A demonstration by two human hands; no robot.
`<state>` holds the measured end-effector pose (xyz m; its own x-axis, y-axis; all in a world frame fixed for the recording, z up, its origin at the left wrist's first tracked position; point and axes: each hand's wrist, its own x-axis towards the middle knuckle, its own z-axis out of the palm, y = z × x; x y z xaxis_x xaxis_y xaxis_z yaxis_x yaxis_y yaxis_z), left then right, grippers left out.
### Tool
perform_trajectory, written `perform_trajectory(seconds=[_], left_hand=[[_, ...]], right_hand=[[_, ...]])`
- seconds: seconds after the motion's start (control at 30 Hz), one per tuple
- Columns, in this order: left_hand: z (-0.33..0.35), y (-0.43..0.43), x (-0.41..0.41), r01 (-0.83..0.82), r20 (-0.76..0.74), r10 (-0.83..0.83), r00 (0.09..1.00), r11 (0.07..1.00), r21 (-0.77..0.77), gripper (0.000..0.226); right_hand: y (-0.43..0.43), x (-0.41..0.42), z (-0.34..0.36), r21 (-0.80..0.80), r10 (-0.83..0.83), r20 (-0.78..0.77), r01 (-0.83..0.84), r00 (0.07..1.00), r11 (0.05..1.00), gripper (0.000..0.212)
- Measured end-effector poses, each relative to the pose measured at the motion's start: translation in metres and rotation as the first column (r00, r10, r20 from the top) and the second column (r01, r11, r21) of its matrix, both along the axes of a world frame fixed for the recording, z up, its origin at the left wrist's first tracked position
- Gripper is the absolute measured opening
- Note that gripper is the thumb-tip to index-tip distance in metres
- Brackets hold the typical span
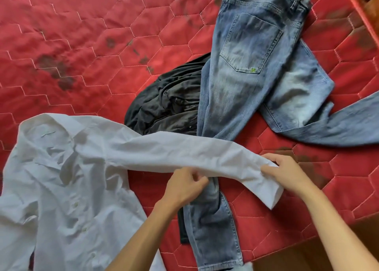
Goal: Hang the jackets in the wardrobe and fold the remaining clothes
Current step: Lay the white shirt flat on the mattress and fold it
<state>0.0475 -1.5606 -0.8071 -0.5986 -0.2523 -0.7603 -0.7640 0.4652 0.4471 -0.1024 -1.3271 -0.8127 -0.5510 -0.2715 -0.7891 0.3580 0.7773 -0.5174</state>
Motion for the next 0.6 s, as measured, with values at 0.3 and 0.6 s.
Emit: perform_trajectory(seconds=[0.3, 0.6], left_hand=[[0.065, 0.035, -0.023, 0.079, -0.395, 0.093, 0.914, 0.914, 0.399, 0.113], [0.046, -0.045, 0.075, -0.522, -0.312, 0.659, 0.684, 0.742, 0.420, 0.080]], right_hand=[[-0.074, 0.018, 0.050, -0.401, -0.227, 0.172, 0.279, 0.959, 0.873, 0.020], [-0.168, 0.102, 0.054, -0.401, -0.226, 0.411, 0.398, 0.883, 0.825, 0.033]])
